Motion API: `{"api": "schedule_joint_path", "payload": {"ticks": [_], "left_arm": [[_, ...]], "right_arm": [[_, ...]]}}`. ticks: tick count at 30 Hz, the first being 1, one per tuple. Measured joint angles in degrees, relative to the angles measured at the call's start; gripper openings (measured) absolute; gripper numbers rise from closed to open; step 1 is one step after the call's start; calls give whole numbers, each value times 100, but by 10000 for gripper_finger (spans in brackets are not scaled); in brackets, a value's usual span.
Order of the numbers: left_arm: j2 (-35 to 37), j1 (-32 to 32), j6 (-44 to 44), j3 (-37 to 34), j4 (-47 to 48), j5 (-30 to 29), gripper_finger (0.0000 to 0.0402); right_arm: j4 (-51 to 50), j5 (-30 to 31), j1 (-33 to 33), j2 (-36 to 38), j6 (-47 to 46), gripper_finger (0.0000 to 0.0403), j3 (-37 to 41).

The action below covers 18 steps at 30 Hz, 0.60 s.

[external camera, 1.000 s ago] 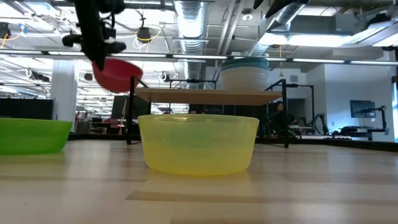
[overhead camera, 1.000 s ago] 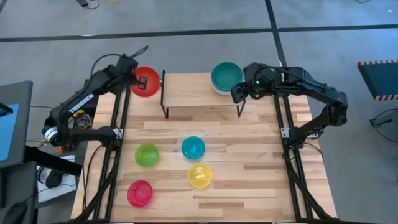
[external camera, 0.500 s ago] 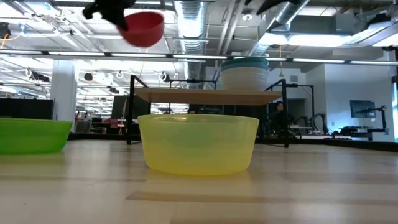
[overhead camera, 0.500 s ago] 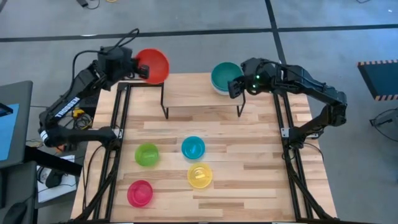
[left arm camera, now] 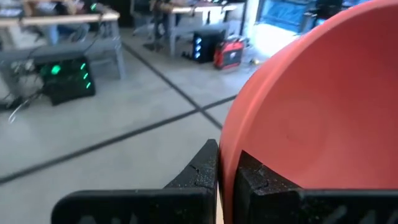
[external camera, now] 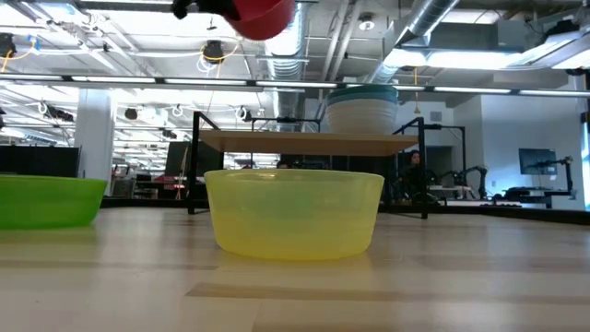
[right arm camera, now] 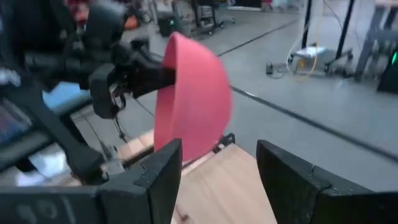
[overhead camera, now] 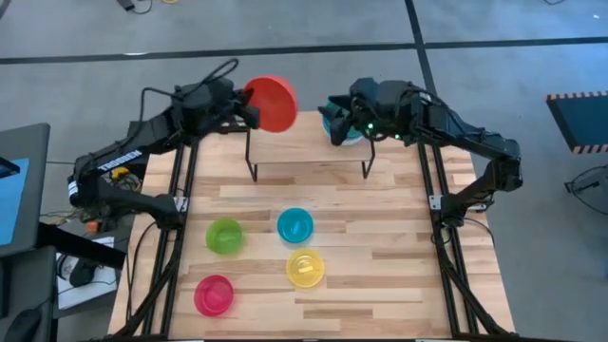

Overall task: Place and stack bowls onto a shelf
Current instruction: Stack the large orange bowl on top of the large green bowl on the shelf

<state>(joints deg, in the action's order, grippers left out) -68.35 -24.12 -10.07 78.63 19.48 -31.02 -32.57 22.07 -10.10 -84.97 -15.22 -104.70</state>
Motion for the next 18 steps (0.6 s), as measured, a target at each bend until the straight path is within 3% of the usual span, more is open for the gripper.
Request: {"api": "schedule_joint_path", "payload": {"ticks": [4, 10, 15, 18], "left_arm": [[-290, 353, 383, -2, -619, -250, 0], [-623, 705, 881, -4, -1260, -586, 0], [-735, 890, 1030, -5, -1313, -681, 0], [-751, 981, 1021, -13, -1300, -631, 0]], "right_arm": [[413, 104, 162, -261, 794, 231, -3], [518, 987, 304, -614, 1452, 230, 1], [290, 1858, 305, -838, 1322, 230, -2], [214, 2070, 292, -907, 1121, 227, 1]]}}
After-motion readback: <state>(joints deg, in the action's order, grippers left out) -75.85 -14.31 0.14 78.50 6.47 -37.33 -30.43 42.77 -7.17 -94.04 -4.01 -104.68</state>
